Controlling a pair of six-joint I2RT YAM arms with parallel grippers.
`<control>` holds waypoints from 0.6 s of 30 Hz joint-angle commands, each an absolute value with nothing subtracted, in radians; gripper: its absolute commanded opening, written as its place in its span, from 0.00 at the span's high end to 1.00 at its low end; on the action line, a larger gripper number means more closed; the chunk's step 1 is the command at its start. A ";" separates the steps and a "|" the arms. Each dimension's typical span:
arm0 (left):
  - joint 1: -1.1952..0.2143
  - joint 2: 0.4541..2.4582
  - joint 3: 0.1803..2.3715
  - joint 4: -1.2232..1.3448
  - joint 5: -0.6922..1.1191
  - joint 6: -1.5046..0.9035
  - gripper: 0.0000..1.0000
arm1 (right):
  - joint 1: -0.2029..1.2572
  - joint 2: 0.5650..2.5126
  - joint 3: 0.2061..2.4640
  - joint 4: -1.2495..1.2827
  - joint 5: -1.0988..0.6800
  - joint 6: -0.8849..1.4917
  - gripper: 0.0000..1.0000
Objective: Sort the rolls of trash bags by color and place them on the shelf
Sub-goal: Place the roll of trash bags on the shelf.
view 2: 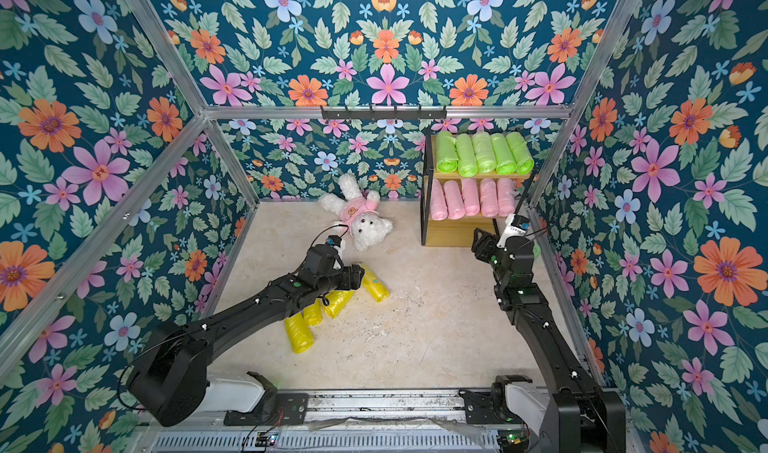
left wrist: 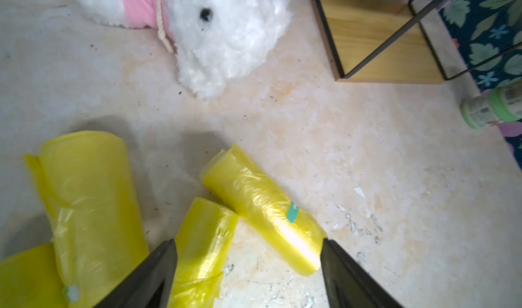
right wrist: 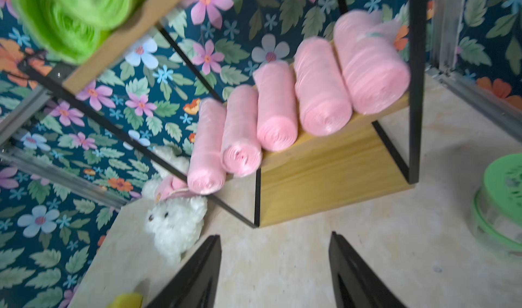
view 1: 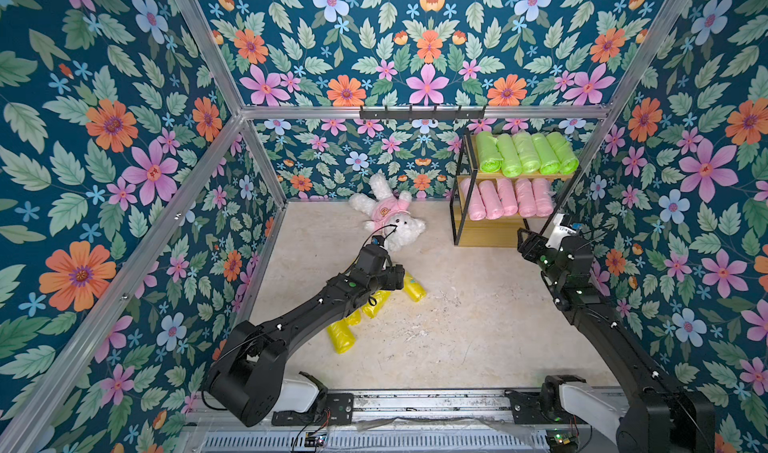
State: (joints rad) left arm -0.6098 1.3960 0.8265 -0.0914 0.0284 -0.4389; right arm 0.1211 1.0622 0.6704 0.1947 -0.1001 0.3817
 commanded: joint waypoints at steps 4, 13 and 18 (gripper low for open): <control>-0.609 1.502 0.875 -0.090 0.067 -0.431 0.15 | 0.223 1.081 0.607 0.194 -0.090 0.402 0.34; -0.604 1.683 0.989 -0.032 0.041 -0.441 0.14 | 0.281 1.138 0.576 0.265 -0.109 0.430 0.34; -0.604 1.762 1.046 -0.015 0.091 -0.423 0.15 | 0.288 1.143 0.552 0.282 -0.103 0.433 0.34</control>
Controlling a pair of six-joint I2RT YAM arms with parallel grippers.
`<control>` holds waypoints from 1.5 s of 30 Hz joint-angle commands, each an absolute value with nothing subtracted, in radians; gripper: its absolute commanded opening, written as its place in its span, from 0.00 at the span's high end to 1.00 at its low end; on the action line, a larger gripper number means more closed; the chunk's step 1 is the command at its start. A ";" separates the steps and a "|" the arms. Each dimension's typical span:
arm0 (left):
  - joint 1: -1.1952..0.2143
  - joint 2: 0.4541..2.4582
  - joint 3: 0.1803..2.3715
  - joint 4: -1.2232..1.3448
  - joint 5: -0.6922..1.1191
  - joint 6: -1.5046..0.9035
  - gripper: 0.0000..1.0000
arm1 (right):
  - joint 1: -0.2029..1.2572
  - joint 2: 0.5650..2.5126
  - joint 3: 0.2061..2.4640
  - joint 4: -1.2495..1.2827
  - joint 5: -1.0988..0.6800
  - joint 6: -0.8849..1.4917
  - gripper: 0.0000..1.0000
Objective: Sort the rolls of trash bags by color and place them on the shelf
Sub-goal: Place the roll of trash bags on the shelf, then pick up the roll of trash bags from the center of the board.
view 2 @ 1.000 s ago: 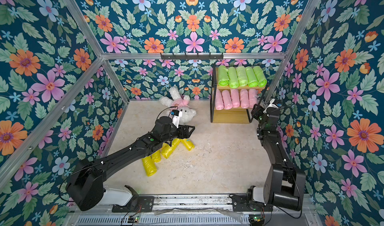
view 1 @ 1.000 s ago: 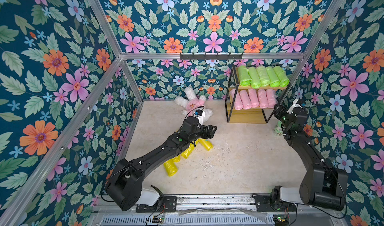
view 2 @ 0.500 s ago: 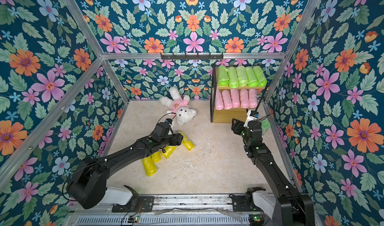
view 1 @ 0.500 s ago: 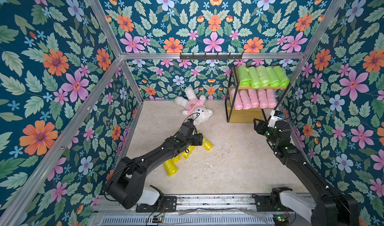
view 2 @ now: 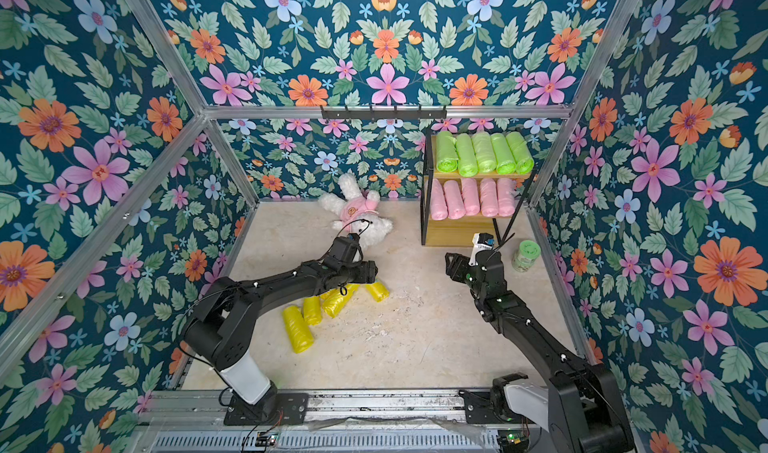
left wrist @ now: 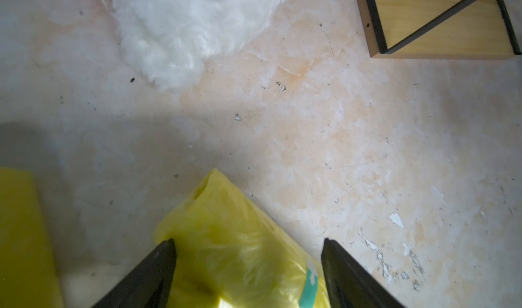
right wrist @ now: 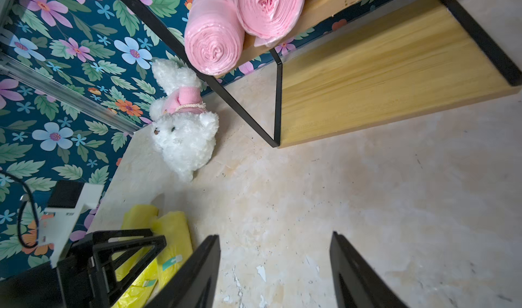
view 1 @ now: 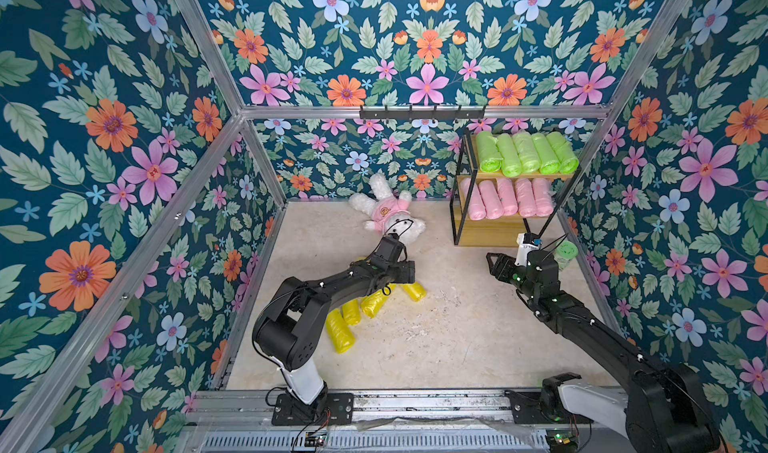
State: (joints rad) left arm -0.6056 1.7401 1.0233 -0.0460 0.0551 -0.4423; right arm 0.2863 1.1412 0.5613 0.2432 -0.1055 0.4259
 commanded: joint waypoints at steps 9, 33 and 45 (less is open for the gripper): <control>-0.635 1.851 1.140 0.004 0.208 -0.406 0.16 | 0.288 1.150 0.511 0.309 -0.112 0.455 0.33; -0.635 1.989 1.243 -0.052 0.153 -0.466 0.50 | 0.338 1.193 0.464 0.410 -0.147 0.510 0.33; -0.601 1.697 0.923 0.401 0.154 -0.804 0.66 | 0.580 1.256 0.400 0.764 -0.200 0.618 0.29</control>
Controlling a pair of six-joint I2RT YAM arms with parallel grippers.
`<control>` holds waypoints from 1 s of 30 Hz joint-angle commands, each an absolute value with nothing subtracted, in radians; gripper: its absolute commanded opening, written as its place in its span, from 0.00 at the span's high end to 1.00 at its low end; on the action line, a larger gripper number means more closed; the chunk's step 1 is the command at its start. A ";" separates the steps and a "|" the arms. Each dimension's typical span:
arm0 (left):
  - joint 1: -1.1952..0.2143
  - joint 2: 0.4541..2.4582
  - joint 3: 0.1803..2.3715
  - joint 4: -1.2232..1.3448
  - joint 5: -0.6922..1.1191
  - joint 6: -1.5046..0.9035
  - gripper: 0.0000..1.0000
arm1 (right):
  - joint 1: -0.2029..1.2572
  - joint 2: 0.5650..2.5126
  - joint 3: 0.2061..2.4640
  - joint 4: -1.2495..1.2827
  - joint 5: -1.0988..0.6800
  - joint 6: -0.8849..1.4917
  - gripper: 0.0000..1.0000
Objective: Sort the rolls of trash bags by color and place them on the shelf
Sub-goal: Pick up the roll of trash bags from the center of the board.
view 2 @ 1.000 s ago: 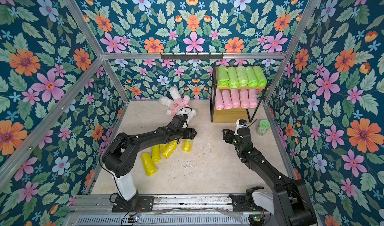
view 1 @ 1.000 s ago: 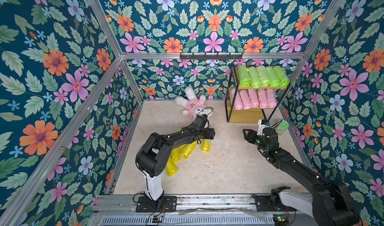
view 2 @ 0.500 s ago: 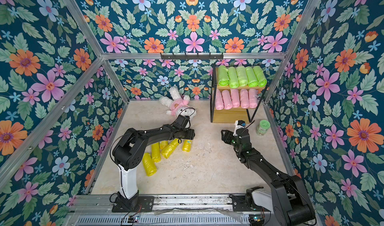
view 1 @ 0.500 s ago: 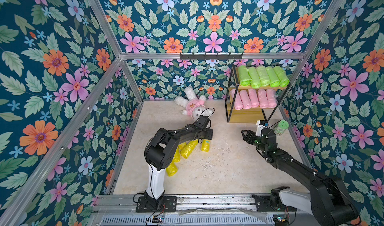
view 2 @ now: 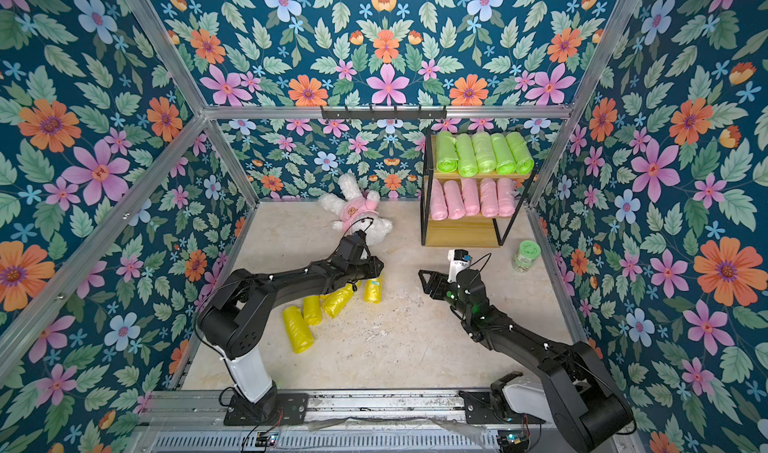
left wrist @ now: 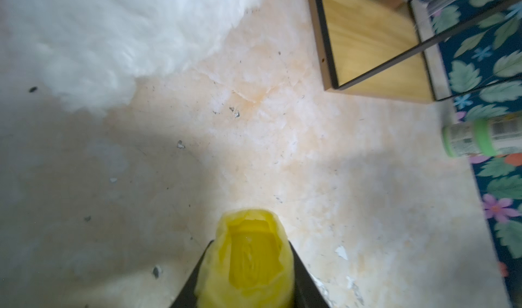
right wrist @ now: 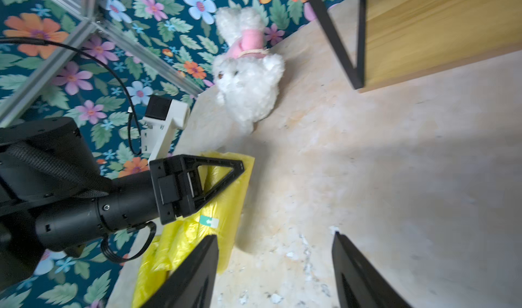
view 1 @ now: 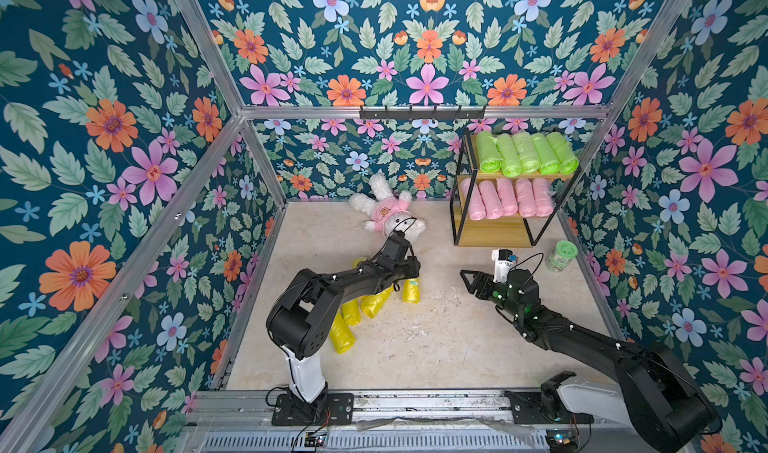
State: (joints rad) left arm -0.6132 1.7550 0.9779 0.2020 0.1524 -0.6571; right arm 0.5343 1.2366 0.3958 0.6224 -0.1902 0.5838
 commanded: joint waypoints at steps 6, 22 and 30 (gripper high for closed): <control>-0.583 1.564 0.774 0.646 0.157 -1.054 0.65 | 0.690 1.337 0.398 1.013 -0.204 0.711 0.17; -0.586 1.467 0.608 0.959 0.095 -1.366 0.63 | 0.839 1.561 0.551 1.125 -0.126 0.797 0.10; -0.586 1.459 0.595 0.963 0.081 -1.356 0.63 | 0.858 1.614 0.583 1.171 -0.147 0.818 0.43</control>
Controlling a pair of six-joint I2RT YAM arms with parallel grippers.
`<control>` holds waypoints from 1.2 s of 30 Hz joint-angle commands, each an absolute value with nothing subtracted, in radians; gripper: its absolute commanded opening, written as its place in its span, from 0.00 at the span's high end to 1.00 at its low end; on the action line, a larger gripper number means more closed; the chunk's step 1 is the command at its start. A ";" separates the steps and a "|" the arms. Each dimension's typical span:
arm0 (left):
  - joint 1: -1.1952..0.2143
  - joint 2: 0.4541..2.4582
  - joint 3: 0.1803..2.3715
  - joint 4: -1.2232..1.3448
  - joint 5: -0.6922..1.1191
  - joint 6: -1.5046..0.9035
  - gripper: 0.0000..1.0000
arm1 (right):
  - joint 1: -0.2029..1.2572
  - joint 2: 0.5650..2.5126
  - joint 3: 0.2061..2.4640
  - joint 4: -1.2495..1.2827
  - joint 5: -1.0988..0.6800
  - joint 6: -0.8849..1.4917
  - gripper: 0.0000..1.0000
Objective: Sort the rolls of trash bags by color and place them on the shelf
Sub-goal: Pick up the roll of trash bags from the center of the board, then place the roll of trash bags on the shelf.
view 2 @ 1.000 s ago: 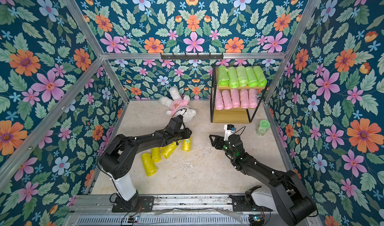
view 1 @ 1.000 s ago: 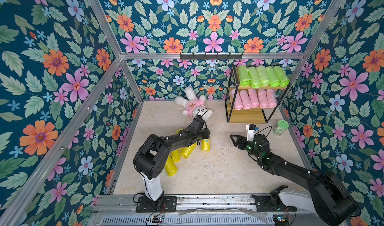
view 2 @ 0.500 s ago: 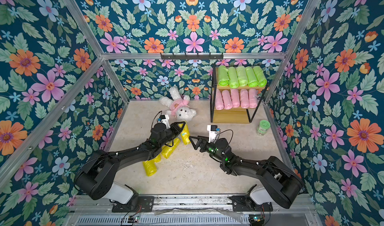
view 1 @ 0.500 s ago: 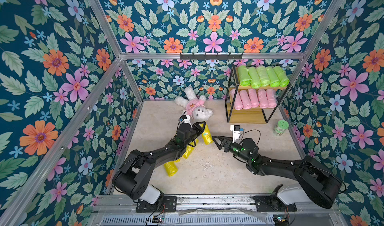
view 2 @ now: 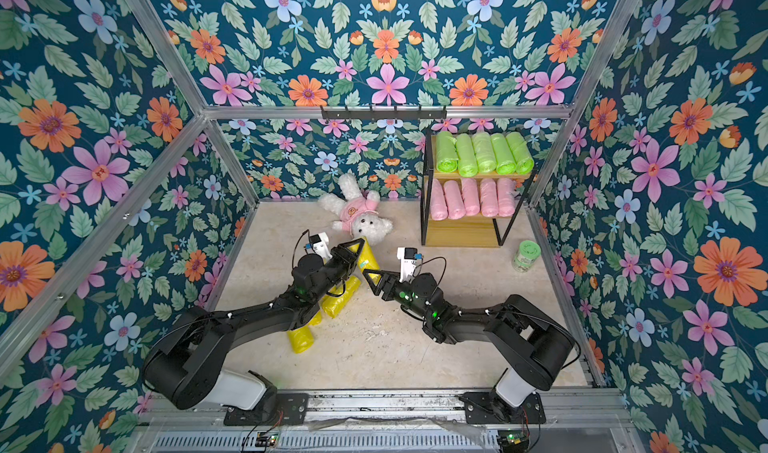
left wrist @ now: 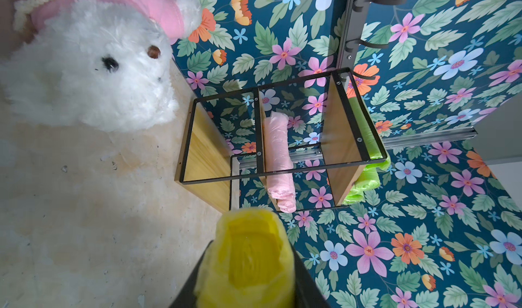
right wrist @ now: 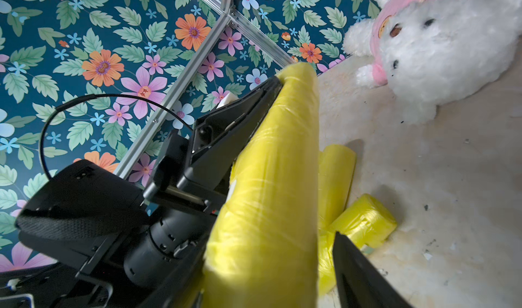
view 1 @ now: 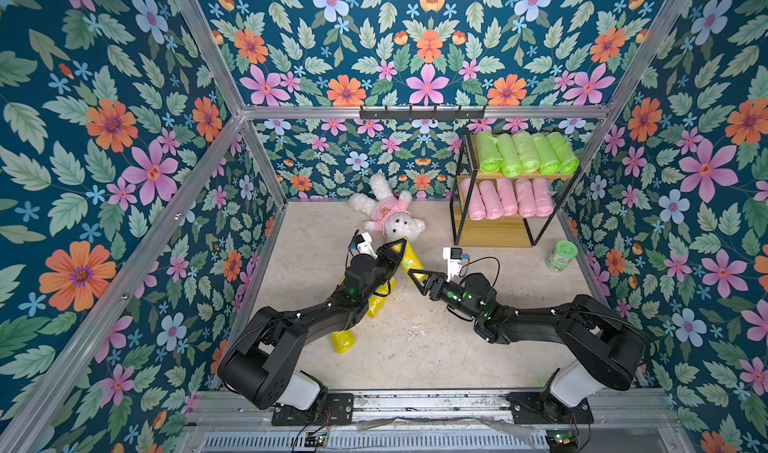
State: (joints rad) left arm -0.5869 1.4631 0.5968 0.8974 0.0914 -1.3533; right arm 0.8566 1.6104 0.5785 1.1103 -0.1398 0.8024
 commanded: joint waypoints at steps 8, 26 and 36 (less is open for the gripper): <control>-0.586 1.473 0.586 0.982 0.074 -1.354 0.56 | 0.856 1.589 0.571 1.149 -0.120 0.792 0.66; -0.555 1.341 0.603 0.656 -0.014 -0.972 0.19 | 0.575 1.425 0.337 0.882 -0.099 0.620 0.66; -0.495 1.340 0.687 0.468 0.077 -0.792 0.15 | 0.390 1.475 0.367 0.927 -0.031 0.628 0.66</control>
State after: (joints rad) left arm -0.5106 1.3476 0.6895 0.5121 0.0387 -0.8551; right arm 0.4042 1.4578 0.3431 0.8555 -0.0776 0.6456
